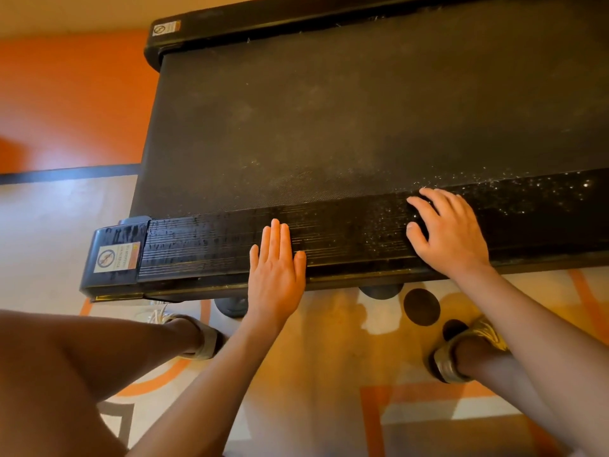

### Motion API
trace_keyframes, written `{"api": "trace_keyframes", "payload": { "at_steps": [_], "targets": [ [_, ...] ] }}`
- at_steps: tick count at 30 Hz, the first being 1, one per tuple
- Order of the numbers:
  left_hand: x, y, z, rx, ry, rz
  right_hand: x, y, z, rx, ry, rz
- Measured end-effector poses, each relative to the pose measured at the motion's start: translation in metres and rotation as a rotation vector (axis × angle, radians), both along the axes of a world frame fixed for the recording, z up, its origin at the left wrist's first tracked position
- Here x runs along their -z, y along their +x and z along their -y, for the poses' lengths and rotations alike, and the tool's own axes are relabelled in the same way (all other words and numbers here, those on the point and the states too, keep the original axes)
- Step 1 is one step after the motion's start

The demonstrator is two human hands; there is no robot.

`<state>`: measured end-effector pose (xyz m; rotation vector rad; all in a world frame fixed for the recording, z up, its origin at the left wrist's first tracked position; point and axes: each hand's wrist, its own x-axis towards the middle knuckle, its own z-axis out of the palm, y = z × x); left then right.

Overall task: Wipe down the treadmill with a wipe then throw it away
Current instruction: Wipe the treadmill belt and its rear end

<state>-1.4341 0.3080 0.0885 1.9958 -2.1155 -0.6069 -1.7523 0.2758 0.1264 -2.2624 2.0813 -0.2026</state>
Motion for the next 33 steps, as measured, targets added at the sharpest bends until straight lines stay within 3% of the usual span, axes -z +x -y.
{"api": "trace_keyframes", "payload": {
  "at_steps": [7, 18, 26, 33],
  "targets": [
    [-0.004, -0.002, 0.055, 0.046, 0.014, -0.002, 0.001, -0.001, 0.001, 0.005, 0.001, 0.007],
    [-0.002, 0.001, -0.007, 0.003, -0.001, -0.011, 0.003, 0.0, 0.0, -0.005, 0.053, -0.022],
    [-0.007, -0.005, 0.04, 0.04, 0.025, 0.0, 0.004, 0.0, 0.001, 0.007, 0.054, -0.012],
    [-0.006, -0.001, -0.025, 0.025, 0.014, -0.023, 0.005, -0.001, 0.0, 0.005, 0.035, -0.001]
  ]
}}
